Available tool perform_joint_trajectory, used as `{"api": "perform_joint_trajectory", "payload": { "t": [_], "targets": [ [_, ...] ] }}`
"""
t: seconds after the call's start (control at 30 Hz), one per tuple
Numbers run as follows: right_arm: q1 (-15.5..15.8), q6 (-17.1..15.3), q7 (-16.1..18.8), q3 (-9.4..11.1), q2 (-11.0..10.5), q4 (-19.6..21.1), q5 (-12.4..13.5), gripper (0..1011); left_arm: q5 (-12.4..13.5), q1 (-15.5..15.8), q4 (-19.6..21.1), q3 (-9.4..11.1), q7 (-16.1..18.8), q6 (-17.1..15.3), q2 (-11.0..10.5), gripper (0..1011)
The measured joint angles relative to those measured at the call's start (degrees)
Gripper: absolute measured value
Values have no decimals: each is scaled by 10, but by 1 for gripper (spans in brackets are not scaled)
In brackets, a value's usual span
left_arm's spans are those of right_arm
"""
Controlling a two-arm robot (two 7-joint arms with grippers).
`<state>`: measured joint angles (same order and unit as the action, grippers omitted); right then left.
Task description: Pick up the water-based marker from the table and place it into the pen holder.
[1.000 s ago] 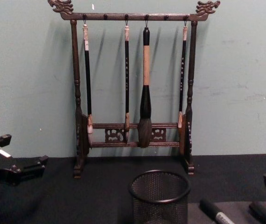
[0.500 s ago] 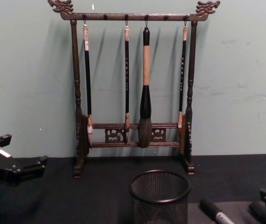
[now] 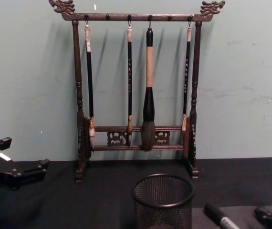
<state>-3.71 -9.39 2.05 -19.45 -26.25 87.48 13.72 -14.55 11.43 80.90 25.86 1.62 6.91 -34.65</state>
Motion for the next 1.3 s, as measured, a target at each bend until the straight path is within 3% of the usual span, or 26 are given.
{"api": "perform_joint_trajectory", "payload": {
  "t": [0.4,1.3],
  "targets": [
    [-8,-5,14,1,14,-22,-18,1002,0,0,0,0,0,0,0,1001],
    [-10,-21,44,25,40,-40,-46,1002,0,0,0,0,0,0,0,1001]
  ]
}}
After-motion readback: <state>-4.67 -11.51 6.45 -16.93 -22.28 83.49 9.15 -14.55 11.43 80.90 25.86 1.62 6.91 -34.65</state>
